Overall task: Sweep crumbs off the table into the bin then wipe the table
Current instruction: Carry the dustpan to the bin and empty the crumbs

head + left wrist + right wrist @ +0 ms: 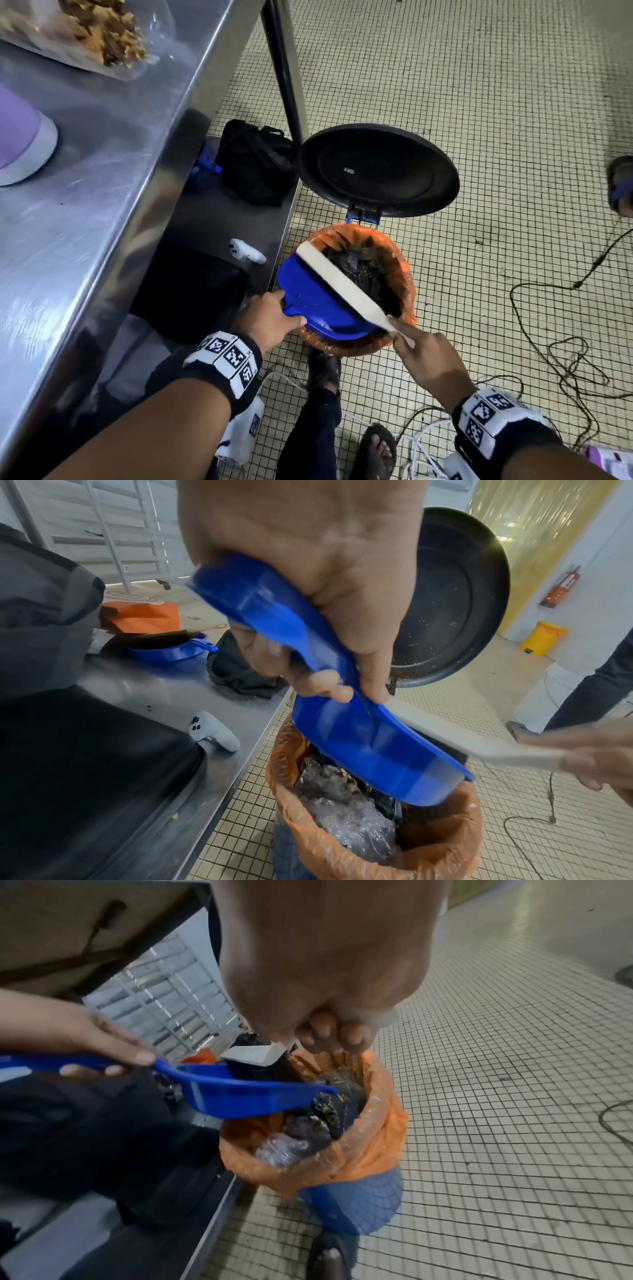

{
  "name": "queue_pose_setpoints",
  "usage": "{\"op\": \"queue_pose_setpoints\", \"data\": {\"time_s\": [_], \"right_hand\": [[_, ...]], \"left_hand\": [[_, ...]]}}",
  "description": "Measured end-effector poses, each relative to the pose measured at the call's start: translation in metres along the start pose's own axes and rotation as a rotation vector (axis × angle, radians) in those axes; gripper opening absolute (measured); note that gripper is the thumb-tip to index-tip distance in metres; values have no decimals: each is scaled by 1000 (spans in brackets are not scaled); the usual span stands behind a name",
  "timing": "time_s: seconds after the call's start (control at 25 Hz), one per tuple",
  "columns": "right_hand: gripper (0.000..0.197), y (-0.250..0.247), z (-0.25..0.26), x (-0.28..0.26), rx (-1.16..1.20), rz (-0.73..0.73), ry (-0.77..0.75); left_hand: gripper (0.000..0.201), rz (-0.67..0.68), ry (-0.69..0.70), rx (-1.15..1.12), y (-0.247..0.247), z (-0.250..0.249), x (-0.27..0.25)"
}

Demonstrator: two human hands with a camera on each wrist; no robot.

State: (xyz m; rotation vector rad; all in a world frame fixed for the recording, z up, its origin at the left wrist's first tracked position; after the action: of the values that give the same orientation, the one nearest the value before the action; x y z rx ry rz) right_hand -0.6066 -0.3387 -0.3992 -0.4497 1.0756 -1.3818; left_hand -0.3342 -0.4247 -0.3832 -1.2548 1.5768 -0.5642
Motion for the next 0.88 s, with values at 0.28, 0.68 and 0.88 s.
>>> {"op": "queue_pose_setpoints", "data": {"time_s": [0.28, 0.68, 0.88], "right_hand": [[48, -4, -28, -6, -188, 44, 3], [37, 0, -29, 1, -29, 42, -1], [39, 7, -34, 4, -62, 58, 18]], "left_hand": [[28, 51, -23, 36, 7, 6, 2], [31, 52, -17, 71, 5, 0, 13], [30, 96, -13, 56, 16, -1, 12]]}}
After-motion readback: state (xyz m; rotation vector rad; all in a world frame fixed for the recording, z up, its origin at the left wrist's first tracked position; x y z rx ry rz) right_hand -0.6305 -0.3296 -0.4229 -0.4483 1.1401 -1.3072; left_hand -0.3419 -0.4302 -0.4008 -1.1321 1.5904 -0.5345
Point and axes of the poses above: each hand's wrist, its own x-axis towards the middle knuckle, its own y-axis out of the palm, z = x × y, the point moved 9 cm from there along x, towards the middle knuckle, and after that the axes turned 10 degrees about -z, right-handed, at the moved point
